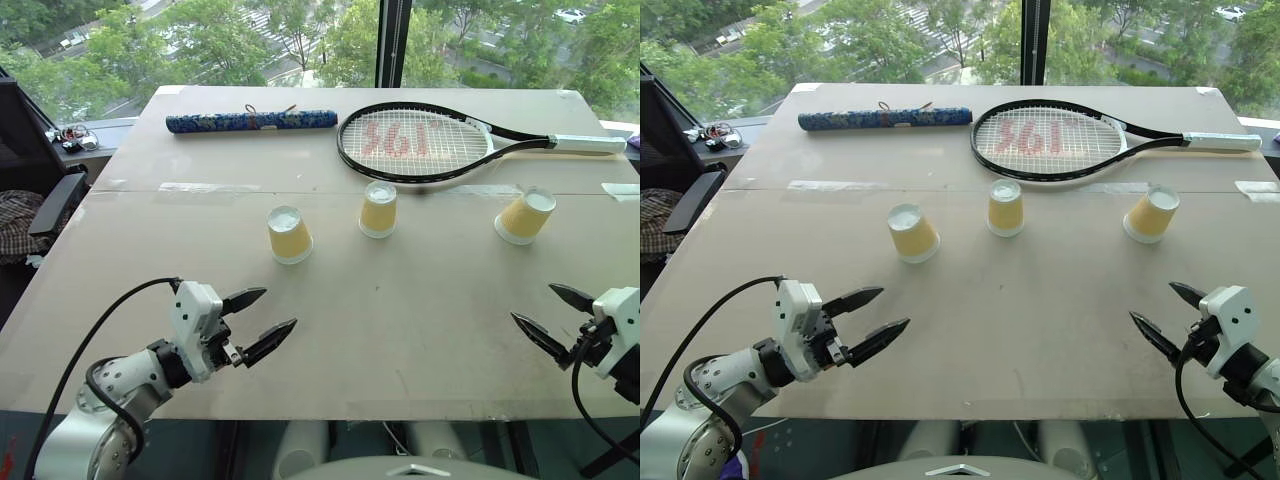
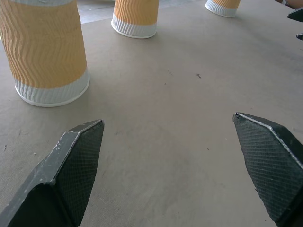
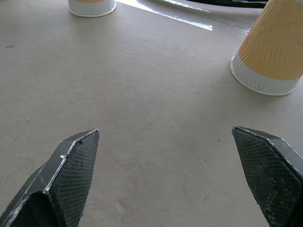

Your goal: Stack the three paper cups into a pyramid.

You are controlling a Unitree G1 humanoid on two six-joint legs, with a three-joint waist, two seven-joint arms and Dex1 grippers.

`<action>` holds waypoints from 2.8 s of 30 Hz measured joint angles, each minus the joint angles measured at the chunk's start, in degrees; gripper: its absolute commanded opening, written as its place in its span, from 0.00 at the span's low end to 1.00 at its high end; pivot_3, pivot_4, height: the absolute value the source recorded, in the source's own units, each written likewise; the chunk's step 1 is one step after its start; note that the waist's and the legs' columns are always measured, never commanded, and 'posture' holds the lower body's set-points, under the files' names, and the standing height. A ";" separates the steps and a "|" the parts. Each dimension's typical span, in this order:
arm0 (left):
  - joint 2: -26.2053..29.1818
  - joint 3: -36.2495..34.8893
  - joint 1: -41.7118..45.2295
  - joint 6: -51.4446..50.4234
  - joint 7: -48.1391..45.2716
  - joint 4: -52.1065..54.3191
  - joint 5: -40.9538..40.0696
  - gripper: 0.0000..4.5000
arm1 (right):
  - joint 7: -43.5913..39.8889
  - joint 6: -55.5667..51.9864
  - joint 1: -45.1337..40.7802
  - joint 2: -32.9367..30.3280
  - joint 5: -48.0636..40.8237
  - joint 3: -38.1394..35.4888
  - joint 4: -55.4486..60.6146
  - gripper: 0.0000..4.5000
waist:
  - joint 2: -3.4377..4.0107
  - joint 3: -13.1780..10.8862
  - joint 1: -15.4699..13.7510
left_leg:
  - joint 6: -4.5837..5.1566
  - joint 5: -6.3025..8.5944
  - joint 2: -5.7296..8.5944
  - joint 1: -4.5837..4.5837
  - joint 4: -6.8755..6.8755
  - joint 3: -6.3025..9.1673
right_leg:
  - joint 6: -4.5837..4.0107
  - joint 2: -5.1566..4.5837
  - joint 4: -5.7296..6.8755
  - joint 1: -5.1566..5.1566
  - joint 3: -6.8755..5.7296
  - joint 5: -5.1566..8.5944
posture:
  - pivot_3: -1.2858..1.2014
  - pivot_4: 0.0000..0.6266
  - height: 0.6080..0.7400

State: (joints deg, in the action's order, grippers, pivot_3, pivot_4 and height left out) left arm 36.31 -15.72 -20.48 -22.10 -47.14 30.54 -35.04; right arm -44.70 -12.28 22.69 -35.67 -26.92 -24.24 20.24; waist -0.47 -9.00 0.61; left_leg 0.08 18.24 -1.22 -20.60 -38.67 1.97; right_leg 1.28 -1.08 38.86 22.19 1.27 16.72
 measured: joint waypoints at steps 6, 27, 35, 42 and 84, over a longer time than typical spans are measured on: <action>-0.02 1.12 7.09 -3.04 1.41 2.58 -3.80 1.00 | 9.46 -5.20 -12.64 2.41 1.86 3.08 0.15 0.99 | -0.03 -0.02 0.36 | -0.02 -0.02 0.00 0.01 -0.11 -0.02 | -0.05 0.06 0.05 -0.01 0.07 -0.04 | 0.52 0.24 1.00; 3.89 3.17 9.74 -6.42 3.65 14.04 -8.14 1.00 | 30.11 -18.13 -45.87 6.58 11.28 9.47 -25.26 0.99 | 0.04 0.00 0.28 | -0.06 -0.04 0.01 -0.19 0.05 -0.14 | -0.03 0.03 0.05 0.31 0.17 -0.04 | 0.52 0.24 1.00; 3.79 2.93 8.66 -6.42 5.05 14.08 -8.20 1.00 | 30.98 -10.56 -54.36 8.45 13.74 9.98 -40.16 0.77 | 0.05 0.00 0.36 | -0.17 -0.10 -0.01 -0.21 0.05 -0.17 | -0.03 0.05 0.04 0.35 0.18 -0.04 | 0.52 0.24 1.00; 3.53 2.75 8.15 -6.18 5.06 14.08 -8.53 1.00 | 27.24 -2.23 -59.27 8.46 15.72 10.94 -50.69 0.50 | 0.05 0.00 0.31 | -0.24 -0.14 -0.01 -0.29 0.07 -0.20 | -0.04 0.03 0.02 0.42 0.20 -0.04 | 0.52 0.24 1.00; -4.61 12.33 20.42 -8.95 15.15 2.91 2.89 1.00 | -2.47 -2.47 -21.90 0.82 2.05 18.57 3.38 0.98 | -0.01 0.01 -0.10 | -0.01 -0.01 0.00 -0.20 0.07 0.00 | -0.03 0.02 0.05 0.29 -0.01 -0.05 | 0.52 0.24 1.00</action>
State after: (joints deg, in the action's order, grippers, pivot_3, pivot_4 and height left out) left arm 31.70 -3.39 -0.07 -31.05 -31.98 33.45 -32.15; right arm -47.17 -14.76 0.79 -34.85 -24.87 -5.67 23.62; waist -0.48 -8.99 0.51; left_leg 0.07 18.23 -1.21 -20.80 -38.61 1.97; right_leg 1.25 -1.07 38.91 22.48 1.27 16.67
